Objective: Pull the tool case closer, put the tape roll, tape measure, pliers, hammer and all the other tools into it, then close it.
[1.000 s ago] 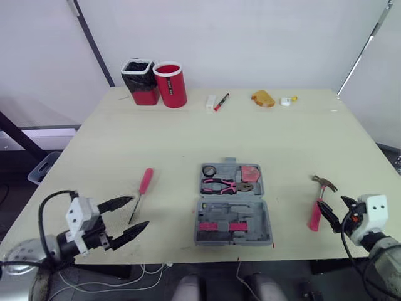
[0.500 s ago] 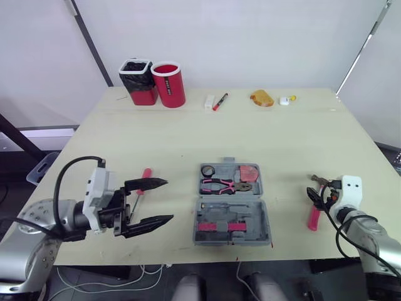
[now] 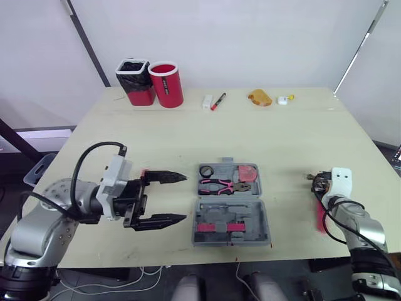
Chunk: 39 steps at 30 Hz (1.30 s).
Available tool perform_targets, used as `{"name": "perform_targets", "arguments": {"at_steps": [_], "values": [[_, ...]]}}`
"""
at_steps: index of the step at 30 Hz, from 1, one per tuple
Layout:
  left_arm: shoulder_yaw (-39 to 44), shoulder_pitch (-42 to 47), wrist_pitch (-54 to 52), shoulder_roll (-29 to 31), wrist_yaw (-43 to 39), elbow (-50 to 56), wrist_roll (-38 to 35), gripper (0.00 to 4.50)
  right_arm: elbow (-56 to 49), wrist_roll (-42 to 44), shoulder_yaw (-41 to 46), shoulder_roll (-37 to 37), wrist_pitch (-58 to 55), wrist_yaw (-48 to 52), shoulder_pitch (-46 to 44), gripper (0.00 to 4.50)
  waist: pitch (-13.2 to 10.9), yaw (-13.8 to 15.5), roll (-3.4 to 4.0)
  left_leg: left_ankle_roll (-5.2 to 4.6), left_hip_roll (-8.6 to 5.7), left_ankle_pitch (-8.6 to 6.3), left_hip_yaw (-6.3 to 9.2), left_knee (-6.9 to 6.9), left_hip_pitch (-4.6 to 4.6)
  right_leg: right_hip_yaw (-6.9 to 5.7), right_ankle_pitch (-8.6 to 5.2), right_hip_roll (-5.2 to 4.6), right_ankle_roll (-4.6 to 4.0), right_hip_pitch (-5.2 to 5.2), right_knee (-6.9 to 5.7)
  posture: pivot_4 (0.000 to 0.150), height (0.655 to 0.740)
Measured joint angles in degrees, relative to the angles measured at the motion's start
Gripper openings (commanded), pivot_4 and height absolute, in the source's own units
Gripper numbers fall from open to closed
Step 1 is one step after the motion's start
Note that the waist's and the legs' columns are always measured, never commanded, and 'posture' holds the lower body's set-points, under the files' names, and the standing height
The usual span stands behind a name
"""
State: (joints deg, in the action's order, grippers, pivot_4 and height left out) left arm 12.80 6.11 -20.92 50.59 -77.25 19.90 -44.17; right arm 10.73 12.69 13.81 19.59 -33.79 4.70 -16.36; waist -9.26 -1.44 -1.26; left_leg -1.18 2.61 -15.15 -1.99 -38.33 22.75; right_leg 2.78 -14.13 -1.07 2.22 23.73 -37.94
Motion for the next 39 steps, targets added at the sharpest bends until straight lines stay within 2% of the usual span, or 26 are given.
{"name": "perform_targets", "arguments": {"at_steps": [8,18,29,32,33,35,37,39], "values": [[-0.64,0.49,0.46,-0.61,-0.75,-0.85,1.35,4.5,-7.28,-0.97,-2.11,-0.34,-2.26,1.01,4.65,0.04,0.0,-0.12,0.0,0.0,0.02,0.0,0.04,0.01,0.0,-0.04,0.0,0.01,-0.01,0.0,-0.02,0.15,0.74],[-1.27,0.6,0.65,-0.81,-1.38,-1.04,1.85,4.5,-29.1,0.84,-9.74,-6.63,-15.69,1.52,14.25,0.04,-0.01,-0.94,0.01,0.0,0.1,0.0,0.19,0.01,0.01,0.03,0.0,0.06,0.0,0.1,-0.06,0.15,0.74],[-1.66,0.98,0.78,-0.85,-1.92,-1.45,2.0,4.5,-28.7,-0.32,-12.77,-11.52,-16.36,-0.58,12.29,0.04,-0.01,-0.86,0.01,0.0,0.07,0.0,0.16,0.01,0.05,0.01,-0.01,0.04,0.0,0.12,-0.04,0.15,0.74],[-1.68,0.98,0.78,-0.85,-1.93,-1.46,2.23,4.5,-27.5,-0.93,-12.59,-12.34,-15.3,-1.4,11.48,1.41,-0.01,-0.88,0.01,0.0,0.07,0.0,0.16,0.0,0.05,0.05,0.0,0.04,0.01,0.12,-0.04,0.15,0.74],[-1.68,0.99,0.78,-0.85,-1.92,-1.46,2.24,4.5,-27.38,-0.97,-12.46,-12.52,-15.18,-1.47,11.33,1.53,-0.01,-0.88,0.01,0.0,0.07,0.0,0.16,0.0,0.04,0.05,0.0,0.04,0.01,0.12,-0.04,0.15,0.74],[-1.72,0.98,0.78,-0.85,-1.91,-1.47,2.29,4.5,-26.6,-1.01,-11.57,-13.38,-14.72,-2.07,10.71,2.8,-0.01,-0.87,0.01,0.0,0.07,0.0,0.16,0.0,0.05,0.04,0.0,0.04,0.0,0.12,-0.04,0.15,0.74],[-1.72,0.98,0.78,-0.85,-1.91,-1.47,2.29,4.5,-26.63,-0.96,-11.61,-13.39,-14.74,-2.01,10.69,3.25,-0.01,-0.87,0.01,0.0,0.07,0.0,0.17,0.01,0.05,0.03,0.0,0.04,0.0,0.12,-0.04,0.15,0.74],[-1.75,0.96,0.78,-0.85,-1.92,-1.46,2.3,4.5,-27.55,-0.83,-11.61,-12.93,-15.41,-1.25,11.03,4.13,-0.01,-0.87,0.01,0.0,0.08,0.0,0.17,0.01,0.05,0.04,0.0,0.04,0.0,0.12,-0.04,0.15,0.74]]}}
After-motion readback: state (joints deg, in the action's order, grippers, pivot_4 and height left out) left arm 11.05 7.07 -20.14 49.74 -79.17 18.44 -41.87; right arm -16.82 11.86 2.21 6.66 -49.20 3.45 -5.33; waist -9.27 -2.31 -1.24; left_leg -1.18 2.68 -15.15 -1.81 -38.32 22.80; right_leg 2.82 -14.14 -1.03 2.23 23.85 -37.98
